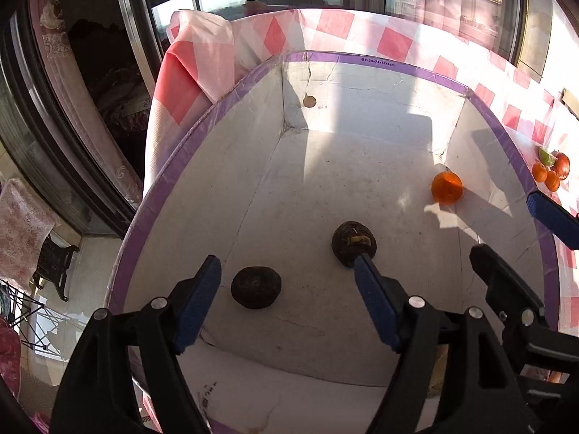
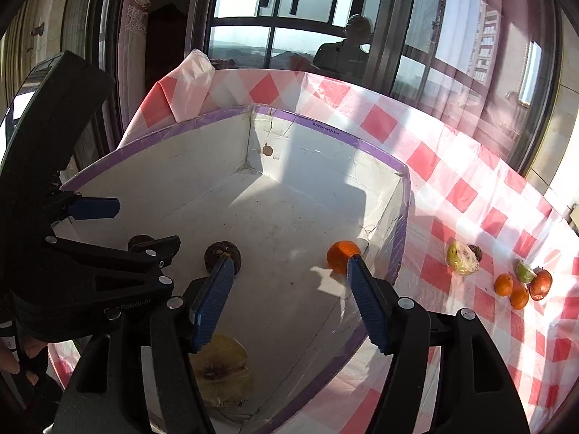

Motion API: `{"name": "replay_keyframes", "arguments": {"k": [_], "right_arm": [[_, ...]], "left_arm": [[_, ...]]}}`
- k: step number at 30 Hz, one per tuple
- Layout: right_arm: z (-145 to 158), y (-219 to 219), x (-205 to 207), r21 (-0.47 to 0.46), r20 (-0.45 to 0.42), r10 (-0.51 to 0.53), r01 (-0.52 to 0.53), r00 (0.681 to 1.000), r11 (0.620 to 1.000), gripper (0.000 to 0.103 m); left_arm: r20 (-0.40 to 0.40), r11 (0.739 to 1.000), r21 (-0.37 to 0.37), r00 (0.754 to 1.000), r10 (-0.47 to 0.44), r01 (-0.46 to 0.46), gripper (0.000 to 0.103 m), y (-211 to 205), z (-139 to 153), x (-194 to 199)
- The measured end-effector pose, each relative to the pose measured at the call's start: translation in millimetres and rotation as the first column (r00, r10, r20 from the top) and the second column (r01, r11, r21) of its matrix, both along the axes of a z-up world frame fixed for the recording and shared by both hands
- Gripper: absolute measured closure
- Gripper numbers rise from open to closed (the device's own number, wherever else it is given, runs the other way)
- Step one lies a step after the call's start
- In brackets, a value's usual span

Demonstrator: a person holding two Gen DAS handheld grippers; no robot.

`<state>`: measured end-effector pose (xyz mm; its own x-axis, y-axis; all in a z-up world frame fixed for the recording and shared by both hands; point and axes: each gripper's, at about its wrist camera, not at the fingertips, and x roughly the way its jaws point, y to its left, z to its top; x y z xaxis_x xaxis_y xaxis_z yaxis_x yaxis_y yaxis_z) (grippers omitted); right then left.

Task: Organize fruits
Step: 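Move both grippers back over the fruits on the tablecloth, then grasp an orange with the right gripper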

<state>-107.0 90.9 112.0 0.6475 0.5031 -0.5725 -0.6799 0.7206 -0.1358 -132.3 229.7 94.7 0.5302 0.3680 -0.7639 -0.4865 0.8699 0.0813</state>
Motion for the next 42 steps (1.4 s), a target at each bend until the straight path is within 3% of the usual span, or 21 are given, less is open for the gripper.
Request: {"name": "replay_keyframes", "arguments": {"k": [1,4,7,9,12,15,17,20,23,25,27,31,35,40,42], "right_arm": [[7,-15,1,0.071,0.023,-0.008,0.006,1.0,0.997,0.016],[20,-65,8,0.25,0.051,-0.067,0.052,0.996,0.967,0.017],[16,-116,26,0.342,0.027,-0.189,0.168,0.982,0.924,0.017],[4,-154,43,0.379,-0.033,-0.275,0.267,0.961,0.886,0.017],[-22,-207,72,0.348,-0.146,-0.418,0.442,0.897,0.827,0.017],[-46,-255,91,0.295,-0.218,-0.528,0.571,0.821,0.766,0.017],[-58,-279,105,0.246,-0.249,-0.589,0.638,0.769,0.729,0.017],[-74,-308,125,0.198,-0.276,-0.633,0.687,0.724,0.699,0.017],[-81,-324,148,0.181,-0.311,-0.64,0.705,0.702,0.685,0.017],[-81,-325,165,0.166,-0.301,-0.646,0.705,0.702,0.689,0.017],[-82,-323,187,0.146,-0.311,-0.637,0.698,0.705,0.701,0.017],[-85,-306,239,0.054,-0.322,-0.622,0.67,0.714,0.74,0.017],[-92,-282,284,-0.063,-0.303,-0.611,0.624,0.731,0.778,0.027],[-95,-268,312,-0.102,-0.294,-0.6,0.6,0.744,0.794,0.038],[-94,-265,308,-0.087,-0.296,-0.578,0.581,0.761,0.809,0.061]], "left_arm": [[0.063,1.0,0.005,0.998,0.018,-0.019,0.002,-3,11,-4],[0.255,1.0,0.006,0.967,0.001,-0.003,0.002,-26,42,-13],[0.368,0.996,0.009,0.926,-0.082,0.085,0.002,-62,62,-11],[0.418,0.984,0.001,0.894,-0.162,0.178,0.002,-94,68,-3],[0.432,0.941,0.015,0.846,-0.312,0.339,0.002,-152,60,20],[0.381,0.863,0.076,0.785,-0.488,0.5,0.002,-219,34,53],[0.326,0.827,0.087,0.769,-0.55,0.555,0.002,-248,10,83],[0.289,0.841,-0.026,0.809,-0.512,0.541,0.002,-258,-32,139],[0.287,0.87,-0.182,0.871,-0.398,0.458,0.002,-240,-62,181],[0.286,0.862,-0.291,0.897,-0.336,0.416,0.002,-224,-74,195],[0.351,0.834,-0.345,0.883,-0.312,0.432,0.002,-212,-75,195],[0.353,0.795,-0.439,0.894,-0.275,0.418,0.002,-198,-83,198],[0.357,0.8,-0.485,0.915,-0.187,0.353,0.002,-187,-86,197],[0.358,0.821,-0.44,0.91,-0.211,0.363,0.002,-195,-83,196],[0.356,0.829,-0.42,0.907,-0.224,0.37,0.002,-199,-81,196]]}}
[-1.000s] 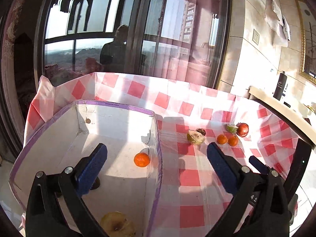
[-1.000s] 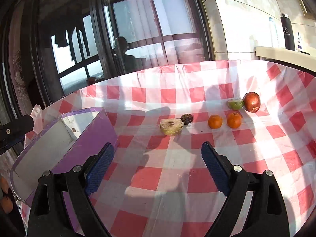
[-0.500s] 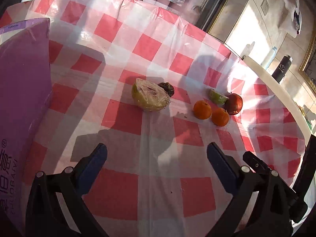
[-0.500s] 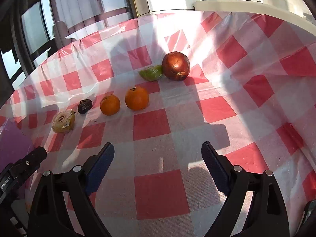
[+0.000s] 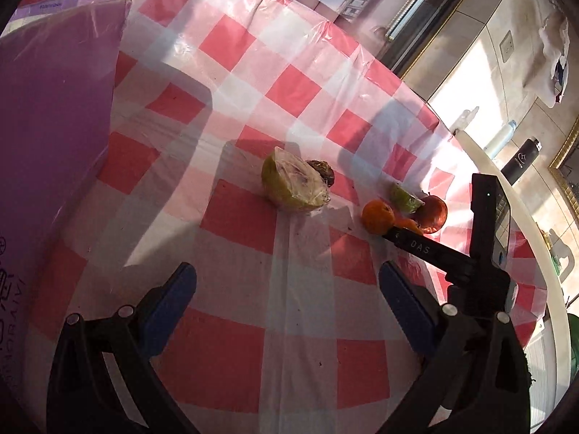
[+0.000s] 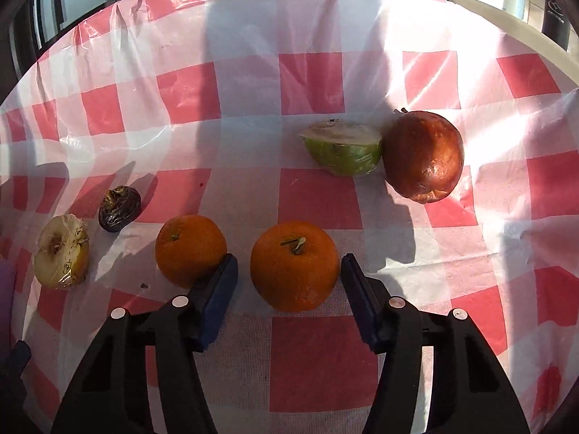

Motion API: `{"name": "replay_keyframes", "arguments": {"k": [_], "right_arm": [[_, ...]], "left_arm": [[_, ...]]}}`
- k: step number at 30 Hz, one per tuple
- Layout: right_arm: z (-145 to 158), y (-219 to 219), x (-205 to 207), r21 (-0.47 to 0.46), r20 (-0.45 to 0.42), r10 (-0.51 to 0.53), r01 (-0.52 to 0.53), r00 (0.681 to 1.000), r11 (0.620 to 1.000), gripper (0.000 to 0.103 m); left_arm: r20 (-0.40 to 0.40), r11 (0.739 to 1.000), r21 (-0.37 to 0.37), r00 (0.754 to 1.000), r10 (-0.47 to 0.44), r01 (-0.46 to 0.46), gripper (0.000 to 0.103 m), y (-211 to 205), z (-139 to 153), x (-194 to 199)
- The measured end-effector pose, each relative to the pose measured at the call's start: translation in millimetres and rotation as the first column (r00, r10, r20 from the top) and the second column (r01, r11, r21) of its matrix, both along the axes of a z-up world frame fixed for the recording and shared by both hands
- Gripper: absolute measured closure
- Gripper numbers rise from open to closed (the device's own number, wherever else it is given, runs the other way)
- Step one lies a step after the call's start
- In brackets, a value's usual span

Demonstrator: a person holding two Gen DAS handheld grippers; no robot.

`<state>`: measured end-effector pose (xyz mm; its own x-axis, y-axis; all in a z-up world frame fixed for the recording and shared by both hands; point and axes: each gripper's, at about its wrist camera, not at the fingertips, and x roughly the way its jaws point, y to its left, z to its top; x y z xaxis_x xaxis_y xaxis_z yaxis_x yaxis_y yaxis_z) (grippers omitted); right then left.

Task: Organize fruits
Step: 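Grasp an orange with the right gripper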

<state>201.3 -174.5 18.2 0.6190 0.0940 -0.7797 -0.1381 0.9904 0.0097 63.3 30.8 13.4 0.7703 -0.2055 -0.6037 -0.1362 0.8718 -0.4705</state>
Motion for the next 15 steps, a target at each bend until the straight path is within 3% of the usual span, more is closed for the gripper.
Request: {"name": "replay_keyframes", "arguments": {"k": [3,6,11,15], "right_arm": [[0,-4,-22,0.033,0.01,-0.005,0.005,1.0,0.999,0.06],[3,-22,-52,0.154,0.036,-0.035,0.029,0.999,0.988,0.06],[4,-57,-85,0.338,0.068,-0.12,0.091,0.99,0.937,0.06],[-2,-71,-76,0.436,0.029,-0.133,0.107,0.991,0.894,0.06]], "left_arm": [[-0.004,1.0,0.0,1.0,0.003,-0.003,0.002,1,-1,0],[-0.023,1.0,-0.015,1.0,0.003,-0.003,0.002,2,-2,3],[-0.048,0.999,0.028,0.998,0.044,-0.043,0.002,-1,-2,27],[-0.092,0.992,0.101,0.992,0.09,-0.08,0.002,-7,-1,63]]}}
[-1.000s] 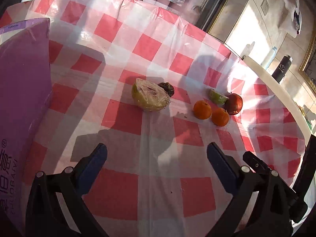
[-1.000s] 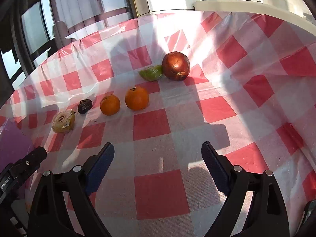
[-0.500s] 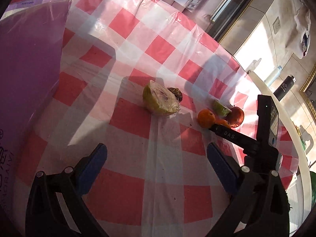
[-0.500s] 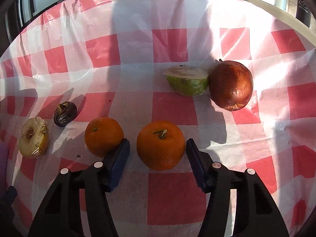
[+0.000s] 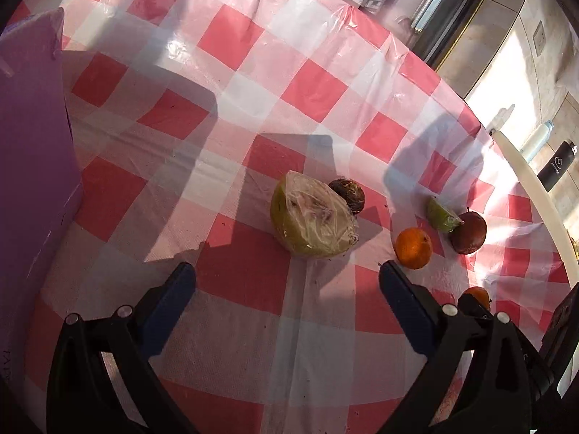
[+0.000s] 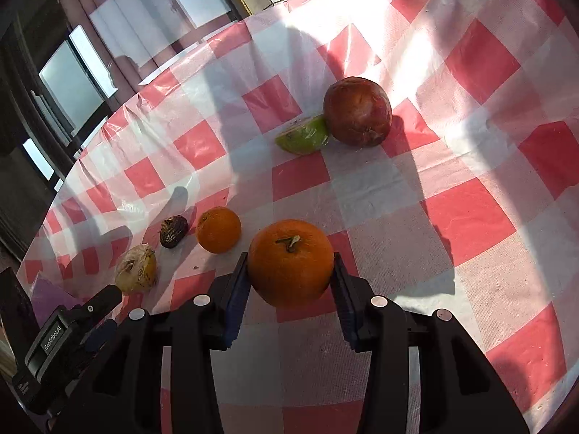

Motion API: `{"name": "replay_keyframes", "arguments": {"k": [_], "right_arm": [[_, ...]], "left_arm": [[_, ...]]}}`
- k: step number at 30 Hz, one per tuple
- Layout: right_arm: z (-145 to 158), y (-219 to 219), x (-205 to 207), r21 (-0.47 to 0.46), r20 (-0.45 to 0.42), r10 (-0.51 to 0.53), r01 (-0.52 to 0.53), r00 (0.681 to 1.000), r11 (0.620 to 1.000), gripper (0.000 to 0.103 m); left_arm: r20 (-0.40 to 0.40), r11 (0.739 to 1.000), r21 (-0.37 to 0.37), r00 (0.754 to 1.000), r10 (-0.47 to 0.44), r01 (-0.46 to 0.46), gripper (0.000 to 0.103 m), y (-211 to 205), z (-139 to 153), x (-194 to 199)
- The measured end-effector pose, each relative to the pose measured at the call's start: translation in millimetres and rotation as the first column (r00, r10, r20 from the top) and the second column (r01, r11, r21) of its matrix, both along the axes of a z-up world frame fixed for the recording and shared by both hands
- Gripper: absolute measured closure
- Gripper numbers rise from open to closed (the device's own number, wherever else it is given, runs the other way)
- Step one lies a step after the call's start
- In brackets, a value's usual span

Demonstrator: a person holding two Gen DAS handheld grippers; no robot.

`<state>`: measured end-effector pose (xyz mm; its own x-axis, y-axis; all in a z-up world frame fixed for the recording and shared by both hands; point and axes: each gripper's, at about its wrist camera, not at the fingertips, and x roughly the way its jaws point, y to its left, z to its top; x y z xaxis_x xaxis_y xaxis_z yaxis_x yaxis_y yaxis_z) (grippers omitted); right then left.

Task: Organize fruits
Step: 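Grasp the other plastic-wrapped pear half with the left gripper while the right holds the orange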

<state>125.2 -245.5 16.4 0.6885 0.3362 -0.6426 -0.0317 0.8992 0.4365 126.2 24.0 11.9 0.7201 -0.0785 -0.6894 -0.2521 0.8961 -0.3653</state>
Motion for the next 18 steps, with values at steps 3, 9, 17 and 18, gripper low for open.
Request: {"name": "replay_keyframes", "arguments": {"k": [3,9,17,18], "right_arm": [[-1,5,11,0.005,-0.006,0.017,-0.017,1.0,1.0,0.06],[-4,9,15,0.007,-0.013,0.023,-0.023,1.0,1.0,0.06],[-4,6,12,0.016,-0.005,0.03,-0.03,1.0,0.999,0.06],[-4,6,12,0.02,-0.001,0.031,-0.031,1.0,0.999,0.06]], "left_arm": [[-0.035,0.997,0.072,0.999,-0.024,0.027,0.002,-11,1,23],[-0.156,0.961,0.256,0.986,-0.065,0.104,0.002,-36,-4,67],[-0.124,0.945,0.302,0.988,-0.091,0.125,0.039,-36,-1,62],[-0.108,0.954,0.276,0.99,-0.091,0.118,0.039,-31,-1,56]]}}
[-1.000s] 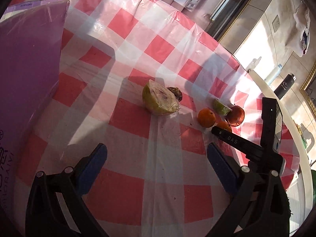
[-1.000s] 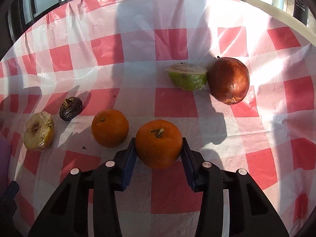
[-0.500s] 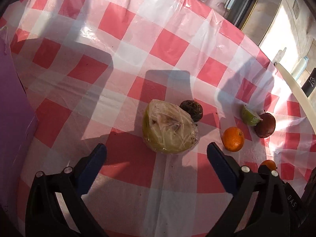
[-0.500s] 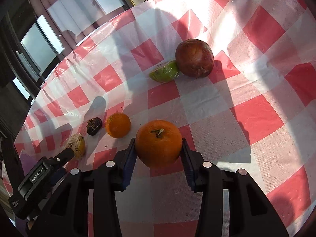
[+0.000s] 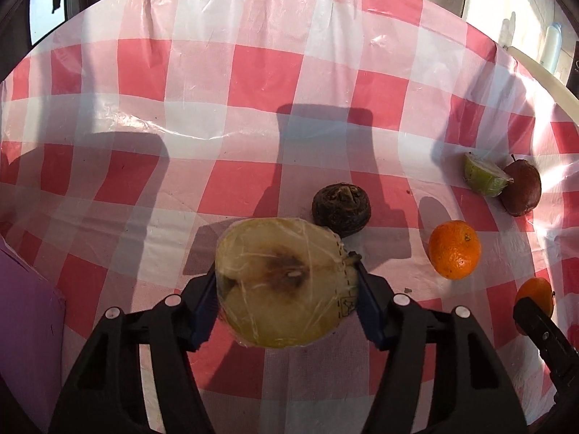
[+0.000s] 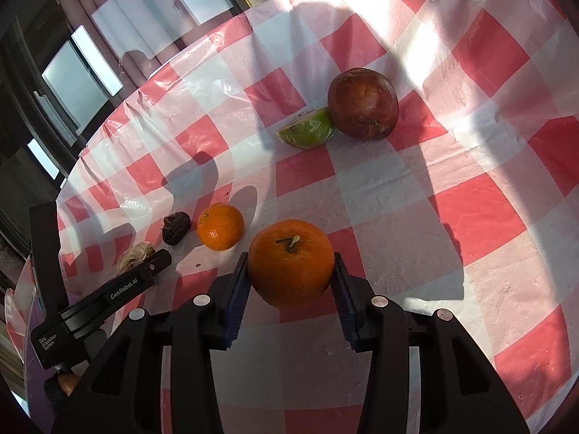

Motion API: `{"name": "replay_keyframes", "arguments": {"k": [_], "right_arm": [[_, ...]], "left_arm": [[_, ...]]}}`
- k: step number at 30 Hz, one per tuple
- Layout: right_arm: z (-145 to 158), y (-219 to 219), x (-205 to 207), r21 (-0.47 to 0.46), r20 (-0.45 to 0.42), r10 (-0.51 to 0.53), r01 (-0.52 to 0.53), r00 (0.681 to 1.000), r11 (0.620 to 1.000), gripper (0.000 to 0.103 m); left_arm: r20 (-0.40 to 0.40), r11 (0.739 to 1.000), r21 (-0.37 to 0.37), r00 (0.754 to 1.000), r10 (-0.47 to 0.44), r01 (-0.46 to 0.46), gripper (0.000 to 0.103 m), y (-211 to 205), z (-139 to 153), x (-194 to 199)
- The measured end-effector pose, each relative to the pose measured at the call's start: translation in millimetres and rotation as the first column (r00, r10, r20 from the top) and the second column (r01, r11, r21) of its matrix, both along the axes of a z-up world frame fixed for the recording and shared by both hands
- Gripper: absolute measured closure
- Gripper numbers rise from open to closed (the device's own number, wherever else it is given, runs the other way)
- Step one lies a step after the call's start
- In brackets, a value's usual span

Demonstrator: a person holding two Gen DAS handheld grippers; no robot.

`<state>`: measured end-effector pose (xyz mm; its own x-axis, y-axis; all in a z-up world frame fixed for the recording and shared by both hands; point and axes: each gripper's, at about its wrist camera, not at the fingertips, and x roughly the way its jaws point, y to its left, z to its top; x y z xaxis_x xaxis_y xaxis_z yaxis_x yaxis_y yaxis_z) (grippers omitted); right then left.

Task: Organize fruits
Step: 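Grasp the other plastic-wrapped pear half with the left gripper while the right holds the orange, then lift the orange and pear half and carry both over the purple-rimmed box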

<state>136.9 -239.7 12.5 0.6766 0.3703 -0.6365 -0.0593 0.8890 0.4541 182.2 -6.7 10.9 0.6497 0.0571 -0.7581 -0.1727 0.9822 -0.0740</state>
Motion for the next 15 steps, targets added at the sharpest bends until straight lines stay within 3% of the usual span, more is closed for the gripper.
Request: {"name": "replay_keyframes", "arguments": {"k": [3,8,11,15], "right_arm": [[-1,0,1,0.006,0.001,0.002,-0.002,1.0,1.0,0.06],[-1,2,2,0.0,-0.003,0.01,-0.01,1.0,1.0,0.06],[-1,2,2,0.0,0.001,0.009,-0.009,1.0,1.0,0.06],[-1,2,1,0.001,0.003,0.01,-0.01,1.0,1.0,0.06]], "left_arm": [[0.047,0.992,-0.125,0.999,0.02,-0.014,0.039,18,1,-32],[0.129,0.964,-0.262,0.988,0.082,-0.046,0.039,45,5,-102],[0.156,0.954,-0.295,0.983,0.095,-0.045,0.039,48,9,-124],[0.2,0.964,-0.262,0.976,0.087,-0.033,0.039,38,15,-132]]}}
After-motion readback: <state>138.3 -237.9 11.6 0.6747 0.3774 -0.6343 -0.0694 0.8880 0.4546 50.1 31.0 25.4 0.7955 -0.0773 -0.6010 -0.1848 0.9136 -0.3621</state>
